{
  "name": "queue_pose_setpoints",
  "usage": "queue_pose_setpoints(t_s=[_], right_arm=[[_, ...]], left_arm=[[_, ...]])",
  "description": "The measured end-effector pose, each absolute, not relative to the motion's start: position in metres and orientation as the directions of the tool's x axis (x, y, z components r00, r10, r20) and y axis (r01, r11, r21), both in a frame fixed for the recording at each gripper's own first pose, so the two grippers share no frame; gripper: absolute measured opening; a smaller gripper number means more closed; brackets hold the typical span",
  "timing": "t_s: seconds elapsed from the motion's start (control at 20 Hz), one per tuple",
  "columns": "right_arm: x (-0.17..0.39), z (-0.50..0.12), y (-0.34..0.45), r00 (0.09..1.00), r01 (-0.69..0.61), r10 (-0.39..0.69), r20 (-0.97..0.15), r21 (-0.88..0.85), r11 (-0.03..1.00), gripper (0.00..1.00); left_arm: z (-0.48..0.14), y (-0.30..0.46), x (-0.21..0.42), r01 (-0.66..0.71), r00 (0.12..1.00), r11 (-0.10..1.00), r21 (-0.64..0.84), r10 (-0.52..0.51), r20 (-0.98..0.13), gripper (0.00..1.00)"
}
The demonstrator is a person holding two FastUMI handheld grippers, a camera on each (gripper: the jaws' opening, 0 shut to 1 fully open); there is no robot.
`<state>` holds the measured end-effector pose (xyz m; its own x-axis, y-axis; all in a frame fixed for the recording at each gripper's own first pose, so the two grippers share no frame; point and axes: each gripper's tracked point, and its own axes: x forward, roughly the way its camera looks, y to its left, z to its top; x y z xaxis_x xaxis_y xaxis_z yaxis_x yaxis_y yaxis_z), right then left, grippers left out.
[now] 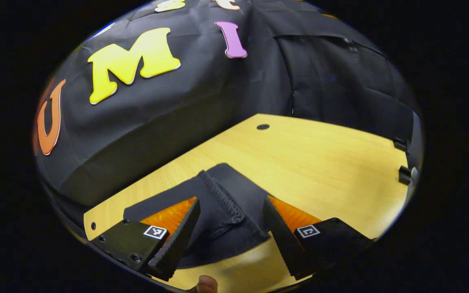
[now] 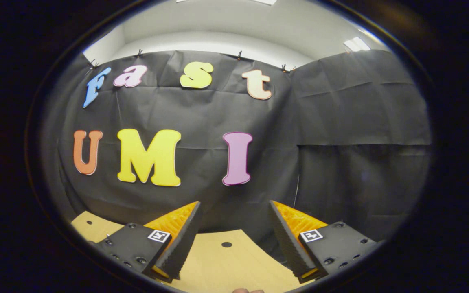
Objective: Grasp the waist and the cuffs of the jeans and fold them to make the two legs overlap; first hold the waist and fold one-third of the jeans toward the cuffs, then hold the cuffs and fold the remaining one-third in the same direction to finish folding.
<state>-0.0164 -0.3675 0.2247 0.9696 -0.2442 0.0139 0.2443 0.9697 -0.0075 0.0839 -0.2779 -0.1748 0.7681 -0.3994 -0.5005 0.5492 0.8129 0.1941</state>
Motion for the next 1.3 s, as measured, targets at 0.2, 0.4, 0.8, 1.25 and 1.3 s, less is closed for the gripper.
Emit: queue_pose_setpoints(t_s=[0.2, 0.4, 0.8, 1.25, 1.3], right_arm=[[0.003, 0.225, -0.312, 0.988, 0.154, -0.155, 0.025, 0.023, 0.988, 0.99], [0.022, 0.221, -0.247, 0.999, 0.032, -0.034, 0.031, 0.037, 0.999, 0.99], [0.045, 0.180, -0.177, 0.990, -0.138, 0.138, -0.006, 0.042, 0.990, 0.99], [0.045, 0.125, -0.180, 0.983, -0.156, 0.161, -0.092, 0.056, 0.986, 0.99], [0.044, 0.124, -0.181, 0.983, -0.157, 0.161, -0.090, 0.055, 0.986, 0.99]], left_arm=[[-0.083, -0.251, 0.079, 0.489, 0.841, 0.861, 0.142, -0.422, -0.339, 0.99], [-0.004, -0.191, 0.074, 0.387, 0.910, 0.913, 0.133, -0.354, -0.216, 0.99], [0.069, -0.100, 0.064, 0.062, 0.995, 0.997, 0.043, -0.059, -0.078, 0.99], [0.066, -0.076, 0.050, -0.083, 0.992, 0.996, 0.035, 0.086, -0.095, 0.99], [0.065, -0.077, 0.049, -0.084, 0.992, 0.996, 0.024, 0.086, -0.096, 0.99]])
